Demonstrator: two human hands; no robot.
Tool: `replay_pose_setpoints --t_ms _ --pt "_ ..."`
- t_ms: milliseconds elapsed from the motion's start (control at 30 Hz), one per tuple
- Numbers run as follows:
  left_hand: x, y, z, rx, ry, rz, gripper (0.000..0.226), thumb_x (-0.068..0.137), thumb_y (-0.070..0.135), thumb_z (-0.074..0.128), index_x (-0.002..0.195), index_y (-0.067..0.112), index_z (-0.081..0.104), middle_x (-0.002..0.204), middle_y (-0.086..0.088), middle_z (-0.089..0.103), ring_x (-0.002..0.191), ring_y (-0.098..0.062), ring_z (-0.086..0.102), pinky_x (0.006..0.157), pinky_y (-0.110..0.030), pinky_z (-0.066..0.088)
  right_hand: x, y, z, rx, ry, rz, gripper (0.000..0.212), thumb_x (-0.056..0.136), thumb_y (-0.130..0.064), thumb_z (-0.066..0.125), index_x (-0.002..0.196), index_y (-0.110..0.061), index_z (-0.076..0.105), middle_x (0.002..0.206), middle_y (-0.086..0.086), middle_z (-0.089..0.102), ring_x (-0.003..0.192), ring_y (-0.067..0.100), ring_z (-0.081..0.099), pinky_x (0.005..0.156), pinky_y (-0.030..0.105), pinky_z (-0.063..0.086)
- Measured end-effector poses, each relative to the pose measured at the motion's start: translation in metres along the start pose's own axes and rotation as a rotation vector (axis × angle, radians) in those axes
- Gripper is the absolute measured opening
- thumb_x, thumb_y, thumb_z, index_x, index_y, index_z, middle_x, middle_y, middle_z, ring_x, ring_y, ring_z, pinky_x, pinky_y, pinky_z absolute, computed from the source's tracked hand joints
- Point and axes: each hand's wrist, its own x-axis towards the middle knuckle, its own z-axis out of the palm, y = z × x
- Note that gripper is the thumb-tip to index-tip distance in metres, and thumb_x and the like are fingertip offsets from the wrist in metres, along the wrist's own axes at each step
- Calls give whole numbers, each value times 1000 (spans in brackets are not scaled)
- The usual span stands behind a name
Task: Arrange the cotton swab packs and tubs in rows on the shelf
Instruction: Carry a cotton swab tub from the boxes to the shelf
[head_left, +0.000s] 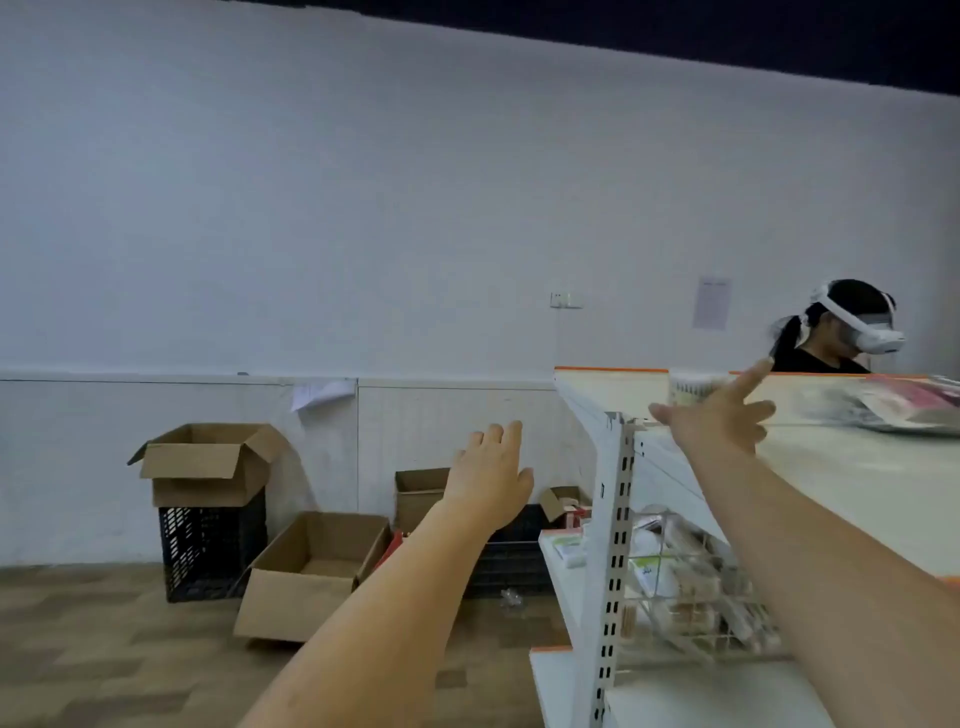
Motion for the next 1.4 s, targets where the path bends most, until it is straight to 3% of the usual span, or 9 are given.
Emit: replay_pose_setpoints --t_ms 100,233,400,533,867,1000,1233,1400 --pt "14 -1 4 20 0 3 57 96 28 40 145 13 14 144 -10 32 127 -26 33 103 -38 36 9 2 9 -34 -57 18 116 77 -7 71 143 -33 -21 144 20 16 119 41 37 94 47 37" --pt "25 -2 13 30 -27 7 58 95 27 41 145 13 14 144 -9 31 128 -26 33 102 -38 35 22 10 22 -10 -48 -66 98 80 0 60 145 -32 -5 127 22 36 109 43 48 88 47 45" --pt "20 -7 27 21 -52 -15 60 95 27 42 145 14 14 144 -10 31 129 -26 32 105 -40 34 14 6 20 -17 -35 -168 93 78 -3 68 142 -27 5 125 20 41 106 41 50 72 39 39" --pt "12 -20 31 32 -33 -28 59 95 27 42 145 14 15 143 -9 33 127 -25 34 102 -39 36 -13 -2 25 -42 -63 -378 95 76 -20 74 143 -21 7 127 18 41 103 37 53 69 36 37" --pt "-33 -94 37 68 -14 -118 60 94 26 46 145 15 17 144 -7 33 128 -25 34 103 -39 37 -108 -2 100 165 -269 -628 87 74 -35 75 138 -22 17 122 8 44 90 19 48 72 32 42" --pt "-56 -130 39 110 -36 -191 62 94 29 48 145 15 16 146 -8 31 132 -25 32 106 -39 35 -137 -2 130 188 -331 -624 89 72 -35 77 138 -20 19 127 9 44 105 25 53 75 31 43" --pt "-79 -173 46 107 -50 -265 55 95 27 46 143 14 22 140 -8 38 127 -25 35 97 -36 37 -167 14 186 193 -463 -596 88 71 -35 77 136 -20 20 127 7 45 106 23 53 77 33 46" --pt "-70 -194 67 104 -92 -335 60 95 31 47 145 15 19 145 -8 34 132 -26 31 102 -38 35 -166 23 231 227 -562 -571 88 70 -32 79 136 -20 22 129 7 43 110 23 52 84 34 49"
